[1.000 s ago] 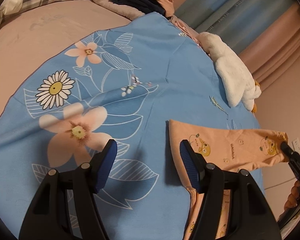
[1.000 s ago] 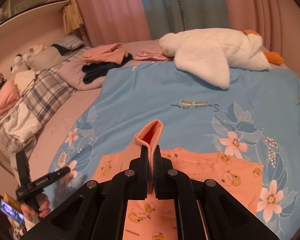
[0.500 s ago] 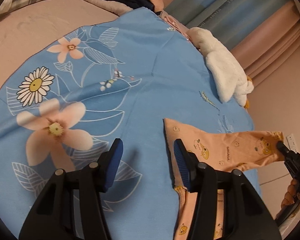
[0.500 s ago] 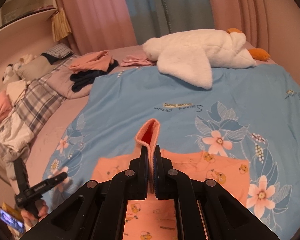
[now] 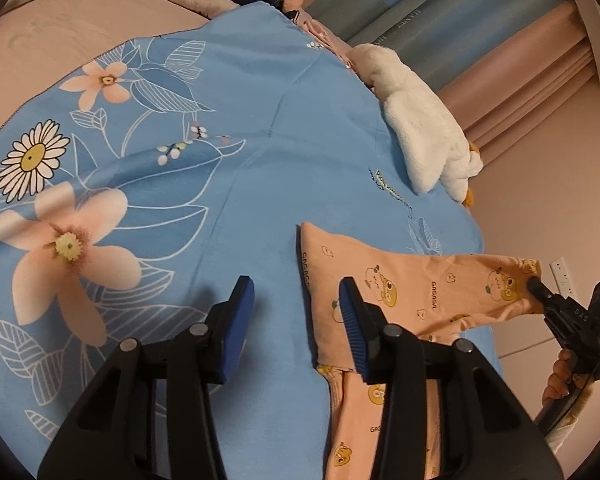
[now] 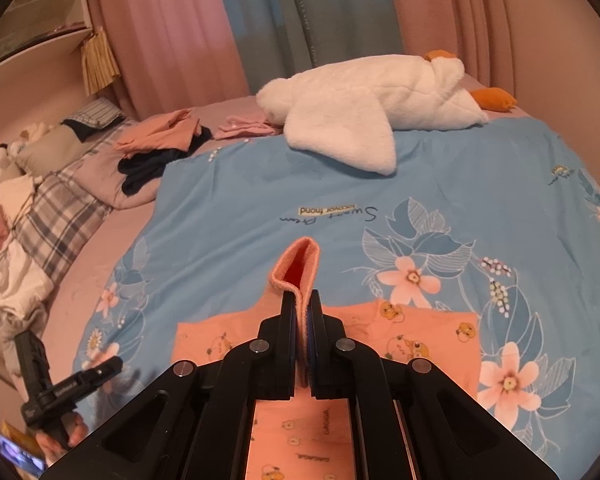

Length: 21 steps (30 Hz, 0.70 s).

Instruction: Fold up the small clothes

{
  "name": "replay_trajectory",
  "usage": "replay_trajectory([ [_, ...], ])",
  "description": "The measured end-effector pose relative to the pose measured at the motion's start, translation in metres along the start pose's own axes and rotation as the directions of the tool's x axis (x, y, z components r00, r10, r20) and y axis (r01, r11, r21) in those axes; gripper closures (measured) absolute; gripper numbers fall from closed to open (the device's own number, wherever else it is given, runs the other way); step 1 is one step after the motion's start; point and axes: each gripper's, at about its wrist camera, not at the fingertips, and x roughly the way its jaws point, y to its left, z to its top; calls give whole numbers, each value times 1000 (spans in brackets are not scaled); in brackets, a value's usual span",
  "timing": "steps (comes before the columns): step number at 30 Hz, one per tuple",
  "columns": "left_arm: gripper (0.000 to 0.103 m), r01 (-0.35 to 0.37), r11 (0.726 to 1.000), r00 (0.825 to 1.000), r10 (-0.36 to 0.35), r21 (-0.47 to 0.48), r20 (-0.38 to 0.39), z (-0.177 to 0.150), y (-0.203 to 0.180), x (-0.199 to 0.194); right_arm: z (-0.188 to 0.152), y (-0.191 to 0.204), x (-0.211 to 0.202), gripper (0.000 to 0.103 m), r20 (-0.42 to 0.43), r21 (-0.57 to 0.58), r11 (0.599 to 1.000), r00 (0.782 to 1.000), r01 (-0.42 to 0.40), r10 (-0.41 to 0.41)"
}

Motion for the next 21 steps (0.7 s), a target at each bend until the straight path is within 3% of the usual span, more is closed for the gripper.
replay_trajectory([
  [17, 63, 61, 998, 995, -58, 32, -79, -9, -13, 19, -4, -10, 10, 97, -18, 26, 999, 999, 29, -28],
  [21, 70, 80, 996, 991, -75, 38, -109, -12, -16, 27, -6, -12, 13, 97, -23, 26, 999, 999, 36, -36],
])
